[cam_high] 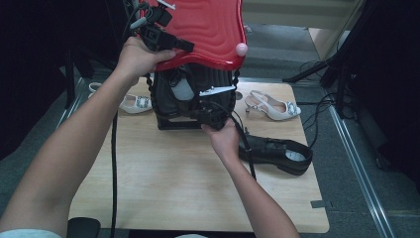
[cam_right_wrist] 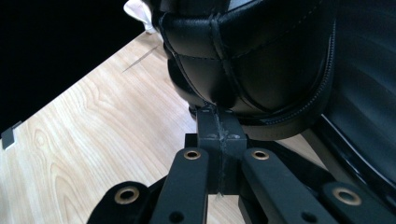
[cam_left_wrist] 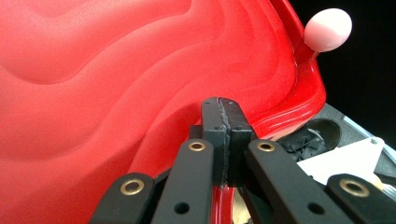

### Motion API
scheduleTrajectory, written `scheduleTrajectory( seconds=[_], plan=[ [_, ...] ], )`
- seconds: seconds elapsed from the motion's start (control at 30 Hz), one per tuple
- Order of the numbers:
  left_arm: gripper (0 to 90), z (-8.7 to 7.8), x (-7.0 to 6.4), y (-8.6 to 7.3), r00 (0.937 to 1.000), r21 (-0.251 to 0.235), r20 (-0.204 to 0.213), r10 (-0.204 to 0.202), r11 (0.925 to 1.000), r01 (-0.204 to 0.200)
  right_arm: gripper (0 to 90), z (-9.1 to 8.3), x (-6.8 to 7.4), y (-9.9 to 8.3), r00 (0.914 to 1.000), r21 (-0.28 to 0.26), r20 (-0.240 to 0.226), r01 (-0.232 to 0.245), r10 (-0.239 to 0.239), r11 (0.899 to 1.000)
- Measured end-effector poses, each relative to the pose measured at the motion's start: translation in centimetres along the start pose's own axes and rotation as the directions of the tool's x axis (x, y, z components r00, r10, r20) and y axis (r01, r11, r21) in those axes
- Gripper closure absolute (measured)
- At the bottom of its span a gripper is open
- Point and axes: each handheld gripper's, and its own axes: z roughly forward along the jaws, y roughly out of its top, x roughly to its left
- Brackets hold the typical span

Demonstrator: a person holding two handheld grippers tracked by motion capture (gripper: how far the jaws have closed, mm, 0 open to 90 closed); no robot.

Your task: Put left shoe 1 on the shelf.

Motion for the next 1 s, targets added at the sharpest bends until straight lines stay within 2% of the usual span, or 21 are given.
scheduleTrajectory(
  seconds=[0.27, 0.33, 0.43, 0.53, 0.63, 0.7, 0.83, 1.0],
  plan=[
    [90.0, 0.0, -0.1, -0.2, 1.0000, -0.017, -0.007, 0.002, 0.9998, -0.002, 90.0, 1.2, 0.5, 1.1, 1.0000, 0.002, -0.001, 0.005, -0.005, 1.000],
    [90.0, 0.0, 0.0, -0.2, 1.0000, -0.021, -0.006, -0.001, 0.9998, 0.001, 90.0, 1.6, 0.8, 1.3, 0.9996, 0.000, 0.007, 0.028, -0.028, 1.000],
    [90.0, 0.0, -0.1, -0.2, 1.0000, -0.019, -0.006, -0.002, 0.9998, 0.002, 90.0, 2.0, 1.1, 1.5, 0.9994, -0.009, 0.007, 0.034, -0.034, 0.999],
    [90.0, 0.0, -0.1, -0.2, 1.0000, -0.018, -0.006, -0.002, 0.9998, 0.001, 90.0, 2.6, 1.3, 1.7, 0.9998, -0.016, -0.020, 0.001, -0.001, 1.000],
    [90.0, 0.0, -0.1, -0.2, 1.0000, -0.018, -0.007, -0.001, 0.9998, 0.001, 90.0, 3.1, 1.7, 2.0, 0.9998, -0.016, -0.001, 0.018, -0.018, 1.000],
    [90.0, 0.0, -0.1, -0.2, 1.0000, -0.020, -0.006, -0.005, 0.9998, 0.005, 90.0, 3.5, 1.8, 2.3, 0.9999, -0.014, -0.001, 0.012, -0.012, 1.000],
    [90.0, 0.0, 0.1, -0.2, 0.9999, -0.017, 0.000, -0.016, 0.9997, 0.016, 90.0, 4.2, 1.9, 2.5, 0.9991, -0.010, -0.037, -0.020, 0.020, 1.000],
    [90.0, 0.0, 0.1, -0.2, 0.9999, -0.017, 0.002, -0.013, 0.9998, 0.014, 90.0, 5.1, 2.2, 2.6, 0.9994, 0.009, -0.031, -0.016, 0.017, 1.000]
  ],
)
